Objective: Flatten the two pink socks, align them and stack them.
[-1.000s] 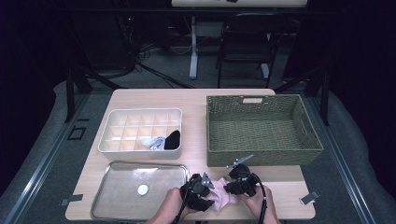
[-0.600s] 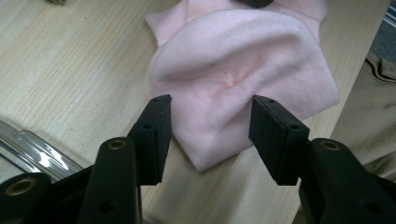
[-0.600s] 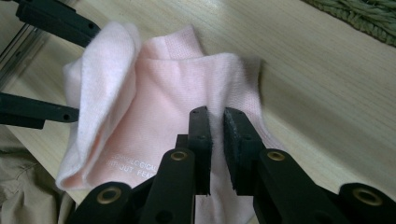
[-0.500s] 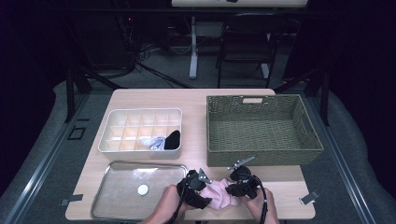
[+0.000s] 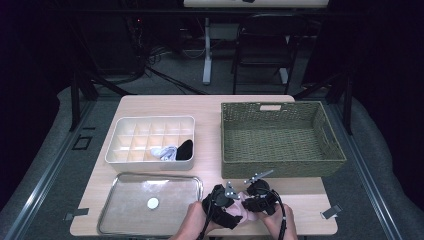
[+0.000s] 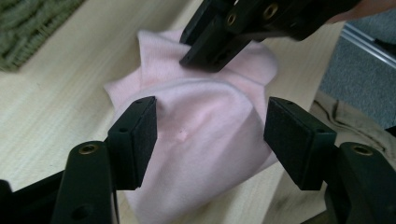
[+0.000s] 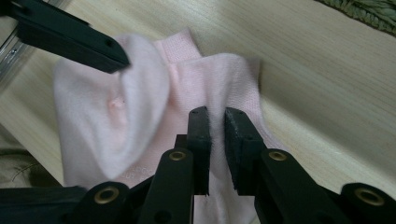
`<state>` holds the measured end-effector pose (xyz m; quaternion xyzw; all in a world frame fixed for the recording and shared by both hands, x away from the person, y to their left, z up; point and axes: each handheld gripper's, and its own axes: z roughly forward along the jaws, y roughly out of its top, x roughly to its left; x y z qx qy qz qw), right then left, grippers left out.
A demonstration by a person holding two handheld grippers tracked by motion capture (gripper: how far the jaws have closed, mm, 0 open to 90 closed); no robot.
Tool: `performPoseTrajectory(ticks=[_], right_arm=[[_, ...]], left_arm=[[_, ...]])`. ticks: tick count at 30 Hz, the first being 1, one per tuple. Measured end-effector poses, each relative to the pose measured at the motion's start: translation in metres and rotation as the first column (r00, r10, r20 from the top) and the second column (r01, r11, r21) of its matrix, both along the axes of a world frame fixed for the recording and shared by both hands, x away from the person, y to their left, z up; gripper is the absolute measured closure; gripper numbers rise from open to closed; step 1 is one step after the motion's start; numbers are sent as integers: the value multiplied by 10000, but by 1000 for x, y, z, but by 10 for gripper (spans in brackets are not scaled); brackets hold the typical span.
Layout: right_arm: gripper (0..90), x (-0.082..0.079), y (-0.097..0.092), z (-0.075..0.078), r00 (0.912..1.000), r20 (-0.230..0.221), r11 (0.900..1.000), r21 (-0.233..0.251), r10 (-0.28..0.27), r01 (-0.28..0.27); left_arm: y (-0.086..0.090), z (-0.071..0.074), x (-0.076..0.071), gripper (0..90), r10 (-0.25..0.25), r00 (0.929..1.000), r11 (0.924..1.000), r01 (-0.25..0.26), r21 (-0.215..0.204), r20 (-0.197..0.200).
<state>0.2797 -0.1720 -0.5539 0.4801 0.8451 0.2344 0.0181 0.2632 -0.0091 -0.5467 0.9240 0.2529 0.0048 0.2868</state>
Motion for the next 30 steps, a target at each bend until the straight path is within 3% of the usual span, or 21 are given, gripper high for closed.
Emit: performPoseTrajectory(ticks=[3,6,11,14,17,21,25,30], right_arm=[[799,0,0,0,10000,-26,10000,-15,-60,60],[800,0,1,0,10000,23,10000,-54,-48,49],[805,1,0,1,9997,3,9990,-349,264,-264],[809,0,1,1,9997,30,9996,-186,230,-229],[812,0,1,2,9996,109,9990,-357,274,-270],[814,0,1,1,9996,183,9997,-82,215,-214],[816,0,0,2,9996,139,9996,-135,233,-231],[820,0,-1,3,9995,186,9995,-188,254,-250]], left_arm=[[-1,-7,1,406,58,9998,9999,-60,86,177],[0,-11,1,454,-108,9978,9999,104,74,660],[4,-13,1,628,-200,9936,9998,192,84,1116],[4,-13,1,704,-270,9931,9996,264,63,1137],[4,-12,1,758,-337,9930,9994,328,101,1135],[6,-11,2,768,-300,9940,9995,295,65,1054],[10,-9,4,764,-230,9962,9995,247,-201,846],[13,-5,3,766,-160,9948,9996,183,-216,1003]])
